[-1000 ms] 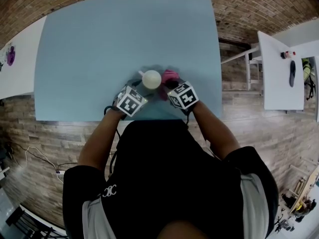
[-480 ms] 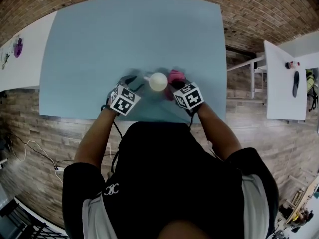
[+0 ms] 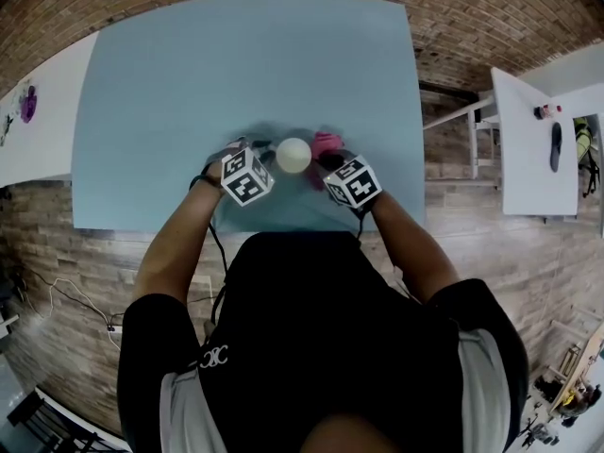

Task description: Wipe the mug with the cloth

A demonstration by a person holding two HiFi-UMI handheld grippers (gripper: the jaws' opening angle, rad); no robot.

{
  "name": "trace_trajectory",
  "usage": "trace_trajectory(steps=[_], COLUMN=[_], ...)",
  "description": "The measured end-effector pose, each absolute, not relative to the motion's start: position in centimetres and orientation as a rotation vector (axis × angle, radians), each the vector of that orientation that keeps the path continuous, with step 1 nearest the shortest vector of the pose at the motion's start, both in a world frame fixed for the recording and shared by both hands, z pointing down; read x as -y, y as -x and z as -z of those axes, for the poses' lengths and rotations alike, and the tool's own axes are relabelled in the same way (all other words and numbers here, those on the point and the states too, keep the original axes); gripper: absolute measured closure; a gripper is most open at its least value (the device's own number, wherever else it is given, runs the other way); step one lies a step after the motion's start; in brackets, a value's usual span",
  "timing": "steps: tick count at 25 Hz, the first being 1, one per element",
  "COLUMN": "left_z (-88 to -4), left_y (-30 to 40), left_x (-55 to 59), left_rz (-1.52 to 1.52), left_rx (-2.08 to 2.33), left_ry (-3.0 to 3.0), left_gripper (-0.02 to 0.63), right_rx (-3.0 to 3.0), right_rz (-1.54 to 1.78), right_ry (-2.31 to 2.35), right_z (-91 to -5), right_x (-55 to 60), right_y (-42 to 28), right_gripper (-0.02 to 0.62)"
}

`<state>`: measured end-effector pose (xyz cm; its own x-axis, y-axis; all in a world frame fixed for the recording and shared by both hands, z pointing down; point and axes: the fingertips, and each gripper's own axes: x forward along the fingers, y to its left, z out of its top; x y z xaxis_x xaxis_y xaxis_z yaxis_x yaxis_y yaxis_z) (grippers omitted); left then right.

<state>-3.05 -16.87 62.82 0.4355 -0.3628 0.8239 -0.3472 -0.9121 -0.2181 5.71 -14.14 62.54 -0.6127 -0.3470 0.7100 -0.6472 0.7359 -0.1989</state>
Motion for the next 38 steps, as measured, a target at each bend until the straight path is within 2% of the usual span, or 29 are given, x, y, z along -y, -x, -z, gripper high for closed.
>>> trace_trajectory(steps=[13,29,38], left_z=[-62.9,-62.6,-62.0], left_y=[3.4,-0.3,-1.9], left_x=[16.3,13.4,10.9], left_rz=[1.474,1.399,1.348], left_rx=[-1.183,-1.125,-0.951], left_ry=[2.752,3.036,3.222], left_gripper=[0.538,0.548,0.557], right_rx=[2.282,2.304,2.339], right_rz=[-0.608,-0.594,-0.402], right_ry=[-0.724,-0.669,-0.662], right_z=[-62.1,-62.5,-58.9], right_x=[11.1,11.1,12.4], right_y=[-4.8,-2.1,-1.7], right_gripper=[0.557,0.557,0.557])
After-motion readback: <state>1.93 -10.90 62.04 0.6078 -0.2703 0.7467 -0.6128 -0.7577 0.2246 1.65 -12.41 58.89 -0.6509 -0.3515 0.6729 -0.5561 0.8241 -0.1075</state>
